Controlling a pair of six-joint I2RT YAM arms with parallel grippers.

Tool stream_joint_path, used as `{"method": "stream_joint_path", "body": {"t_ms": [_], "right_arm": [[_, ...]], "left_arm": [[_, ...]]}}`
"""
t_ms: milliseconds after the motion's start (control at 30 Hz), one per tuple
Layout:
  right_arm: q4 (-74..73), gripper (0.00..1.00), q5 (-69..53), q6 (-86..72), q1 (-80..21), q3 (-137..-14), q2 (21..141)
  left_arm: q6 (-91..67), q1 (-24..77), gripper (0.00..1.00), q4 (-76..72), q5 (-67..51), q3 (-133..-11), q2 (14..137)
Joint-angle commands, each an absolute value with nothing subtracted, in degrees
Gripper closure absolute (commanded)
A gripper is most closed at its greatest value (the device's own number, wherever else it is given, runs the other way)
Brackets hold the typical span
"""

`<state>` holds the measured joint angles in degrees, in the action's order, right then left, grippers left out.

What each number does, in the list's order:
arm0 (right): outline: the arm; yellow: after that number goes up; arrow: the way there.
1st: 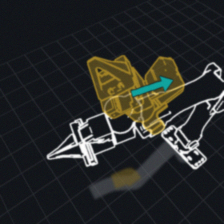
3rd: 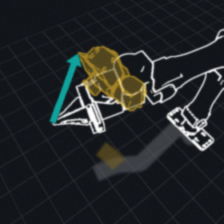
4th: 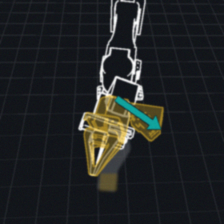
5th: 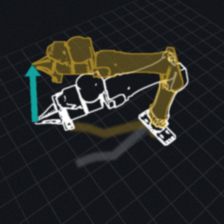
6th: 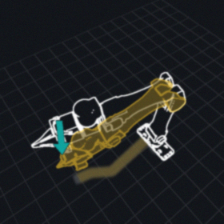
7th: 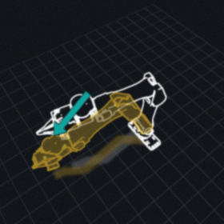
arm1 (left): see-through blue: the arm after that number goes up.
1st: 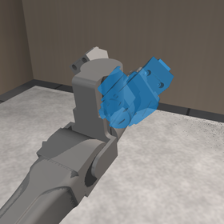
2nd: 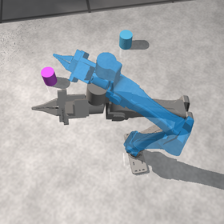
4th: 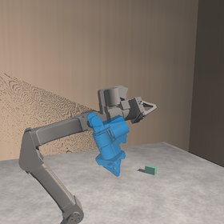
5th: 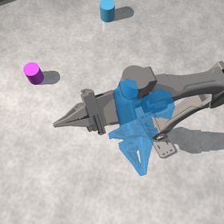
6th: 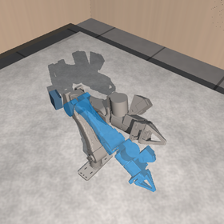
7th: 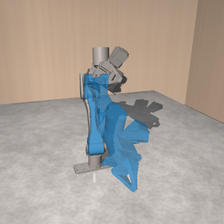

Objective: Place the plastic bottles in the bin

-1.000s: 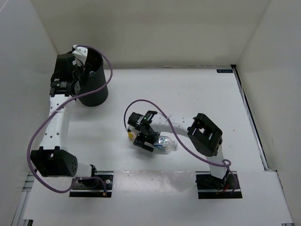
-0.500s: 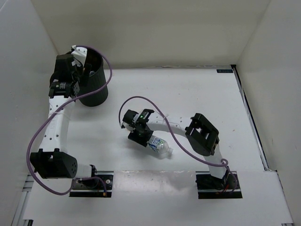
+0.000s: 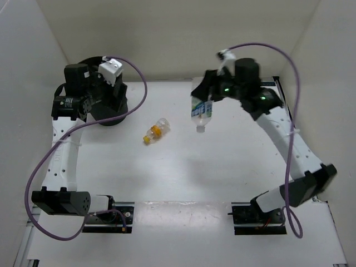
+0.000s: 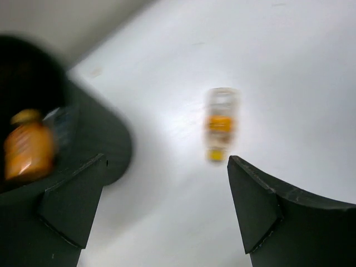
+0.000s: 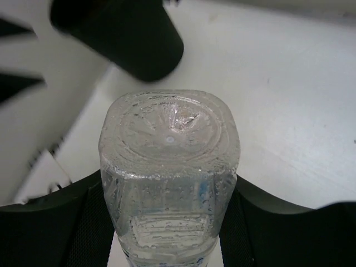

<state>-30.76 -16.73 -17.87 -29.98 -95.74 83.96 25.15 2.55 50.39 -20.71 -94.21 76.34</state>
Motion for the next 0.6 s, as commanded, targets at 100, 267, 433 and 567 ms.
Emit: {"method": "stream_joint_path", "body": {"t_ms": [100, 267, 433, 567], "right_arm": [[1.64, 1.00, -35.59, -41.11, -26.19, -85.87, 84.01], [18.84, 1.00, -38.50, -49.91, -27.33, -85.35, 86.31], [22.76, 1.00, -37.79, -51.42, -29.09, -85.25, 87.54], [24.87, 1.00, -38.58, -52.21, -30.23, -87.18, 89.64]], "left_arm": [[25.06, 11.15, 0.00, 61.00, -48.15, -99.92, 79.80], [21.62, 11.69, 0.00, 60.47, -58.08, -105.81, 84.37], [19.34, 11.69, 0.00, 59.85, -69.77, -106.52, 87.53], [17.50, 11.69, 0.00, 59.24, -75.05, -104.95, 90.35]]}}
